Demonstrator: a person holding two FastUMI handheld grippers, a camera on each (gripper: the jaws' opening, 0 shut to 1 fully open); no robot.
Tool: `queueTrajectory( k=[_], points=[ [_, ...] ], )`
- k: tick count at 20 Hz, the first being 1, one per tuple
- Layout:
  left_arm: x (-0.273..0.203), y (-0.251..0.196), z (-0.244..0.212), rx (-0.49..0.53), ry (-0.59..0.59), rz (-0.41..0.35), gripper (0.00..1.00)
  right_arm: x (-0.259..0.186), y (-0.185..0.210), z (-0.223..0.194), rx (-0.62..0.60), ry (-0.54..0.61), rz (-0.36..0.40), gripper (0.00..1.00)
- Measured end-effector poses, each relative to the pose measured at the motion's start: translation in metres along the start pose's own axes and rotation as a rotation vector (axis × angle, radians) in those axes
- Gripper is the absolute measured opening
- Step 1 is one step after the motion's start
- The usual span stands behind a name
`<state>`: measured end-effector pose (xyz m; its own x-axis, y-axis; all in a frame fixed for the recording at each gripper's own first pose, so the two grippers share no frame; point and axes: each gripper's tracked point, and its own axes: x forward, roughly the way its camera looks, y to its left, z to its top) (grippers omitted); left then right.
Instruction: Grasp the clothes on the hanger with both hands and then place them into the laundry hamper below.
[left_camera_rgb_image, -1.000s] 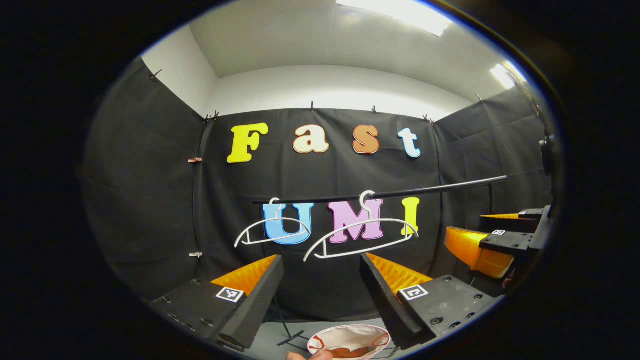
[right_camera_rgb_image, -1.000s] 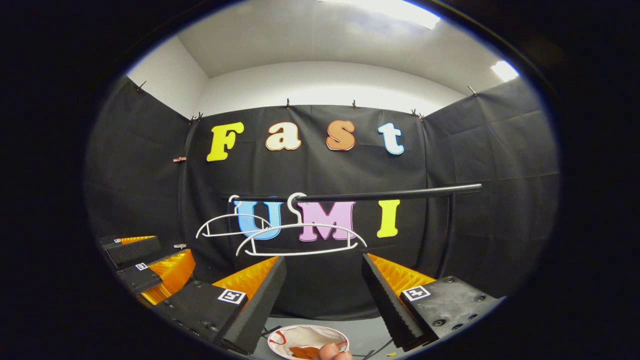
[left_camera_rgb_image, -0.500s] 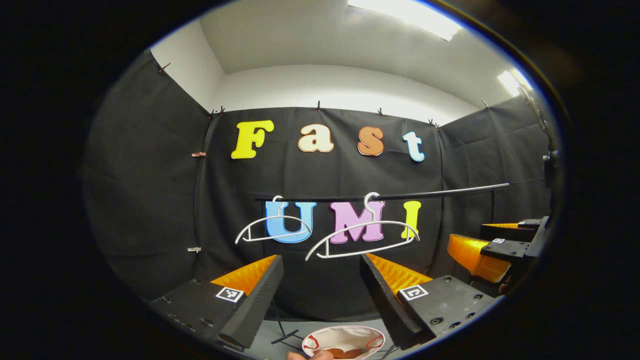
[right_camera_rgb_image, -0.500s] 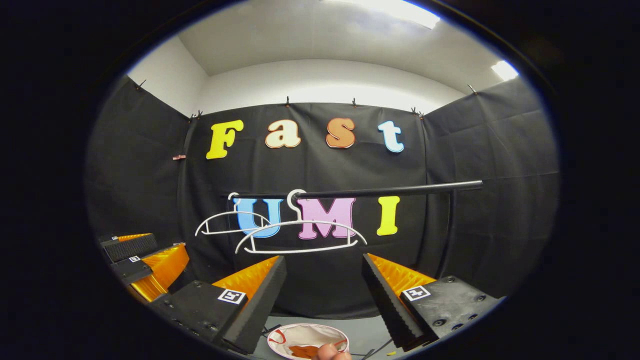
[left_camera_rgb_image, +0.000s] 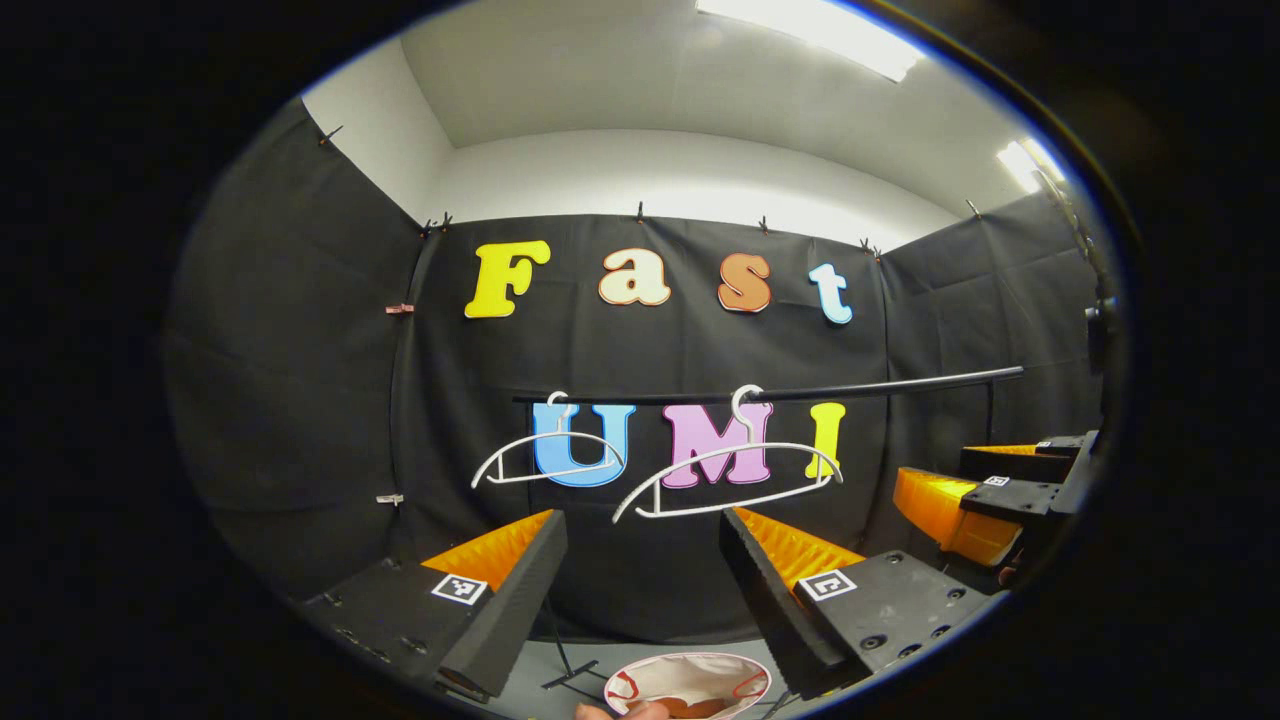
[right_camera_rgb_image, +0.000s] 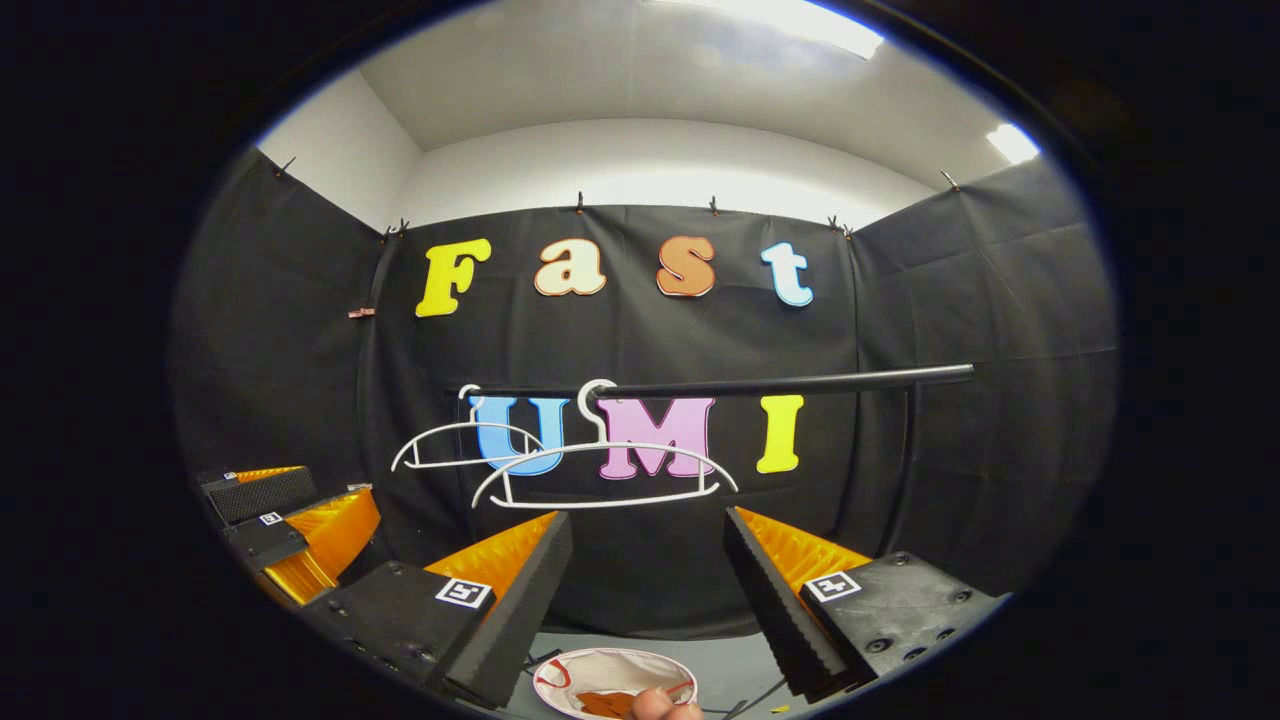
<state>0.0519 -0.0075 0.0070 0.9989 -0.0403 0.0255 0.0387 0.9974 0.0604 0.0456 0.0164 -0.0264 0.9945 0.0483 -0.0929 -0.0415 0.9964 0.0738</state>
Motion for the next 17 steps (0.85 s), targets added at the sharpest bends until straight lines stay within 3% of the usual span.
queueTrajectory(
  k=[7,8,10,12,13,15,17],
  points=[
    [0.0014,0.0008,-0.0010,0.004,0.003,-0.001,0.97,0.0005,-0.0022,-0.0015,0.005,0.004,-0.006,0.98],
    [0.0015,0.0004,-0.0011,0.005,0.003,-0.003,0.97,0.0003,-0.0024,-0.0017,0.003,0.004,-0.006,0.92],
    [0.0002,-0.0004,-0.0005,0.006,0.003,-0.005,0.97,0.0008,-0.0029,-0.0020,0.004,0.006,-0.006,0.92],
    [0.0000,-0.0007,-0.0007,0.009,0.002,-0.006,0.97,0.0013,-0.0022,-0.0011,0.006,0.005,-0.005,0.98],
    [-0.0002,-0.0014,-0.0001,0.009,-0.001,-0.007,0.97,0.0001,-0.0021,-0.0017,0.004,0.004,-0.005,0.92],
    [-0.0008,-0.0017,0.0016,0.008,-0.006,-0.008,0.97,-0.0009,-0.0011,-0.0004,0.000,0.003,-0.002,0.92],
    [-0.0018,-0.0014,0.0014,0.008,-0.006,-0.007,0.97,-0.0014,0.0009,0.0006,-0.002,0.001,0.003,0.98]
  ],
)
